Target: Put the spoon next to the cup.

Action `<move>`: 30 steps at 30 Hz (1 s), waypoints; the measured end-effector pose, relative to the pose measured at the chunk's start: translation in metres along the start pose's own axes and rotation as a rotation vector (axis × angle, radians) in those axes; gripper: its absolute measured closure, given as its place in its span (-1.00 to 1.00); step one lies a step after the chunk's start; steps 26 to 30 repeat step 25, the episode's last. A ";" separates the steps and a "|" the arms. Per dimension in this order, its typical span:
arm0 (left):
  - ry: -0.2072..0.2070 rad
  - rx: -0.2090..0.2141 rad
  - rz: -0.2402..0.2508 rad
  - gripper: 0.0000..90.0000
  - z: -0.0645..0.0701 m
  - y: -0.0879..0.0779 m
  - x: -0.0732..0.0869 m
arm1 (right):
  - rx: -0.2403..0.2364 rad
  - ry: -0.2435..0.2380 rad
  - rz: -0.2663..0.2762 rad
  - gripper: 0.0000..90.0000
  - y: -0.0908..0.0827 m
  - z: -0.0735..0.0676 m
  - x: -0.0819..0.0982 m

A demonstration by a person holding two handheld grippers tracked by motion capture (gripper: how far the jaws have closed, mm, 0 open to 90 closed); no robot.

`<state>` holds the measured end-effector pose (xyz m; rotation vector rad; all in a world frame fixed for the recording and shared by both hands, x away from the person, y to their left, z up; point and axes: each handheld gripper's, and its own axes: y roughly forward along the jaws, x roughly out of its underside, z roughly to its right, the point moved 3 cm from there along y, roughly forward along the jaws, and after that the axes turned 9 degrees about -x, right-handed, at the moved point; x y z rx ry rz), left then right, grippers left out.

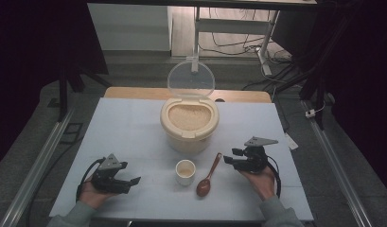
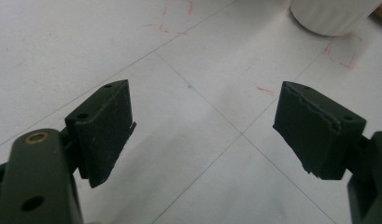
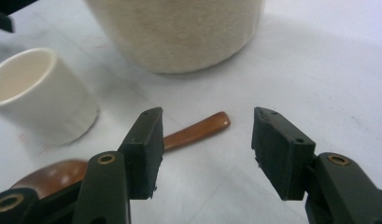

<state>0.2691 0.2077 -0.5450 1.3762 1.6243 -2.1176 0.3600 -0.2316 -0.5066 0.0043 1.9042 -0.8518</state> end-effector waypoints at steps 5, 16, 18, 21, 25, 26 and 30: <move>-0.002 -0.001 0.002 -0.58 0.000 -0.001 0.000 | -0.014 -0.043 0.010 -0.03 -0.018 -0.006 0.009; -0.009 -0.001 0.008 -0.58 0.000 -0.002 0.000 | -0.019 -0.092 0.025 -0.03 -0.042 -0.006 0.032; -0.010 -0.002 0.010 -0.58 0.000 -0.002 0.000 | -0.011 -0.090 0.019 -0.03 -0.045 -0.004 0.034; -0.010 -0.001 0.010 -0.58 0.000 -0.002 0.000 | -0.011 -0.084 0.029 -0.03 -0.047 -0.003 0.036; -0.011 -0.002 0.014 -0.58 0.000 -0.003 0.000 | -0.013 -0.097 0.019 -0.03 -0.046 -0.003 0.036; -0.011 -0.002 0.014 -0.58 0.000 -0.003 0.000 | -0.013 -0.097 0.019 -0.03 -0.046 -0.003 0.036; -0.011 -0.002 0.014 -0.58 0.000 -0.003 0.000 | -0.013 -0.097 0.019 -0.03 -0.046 -0.003 0.036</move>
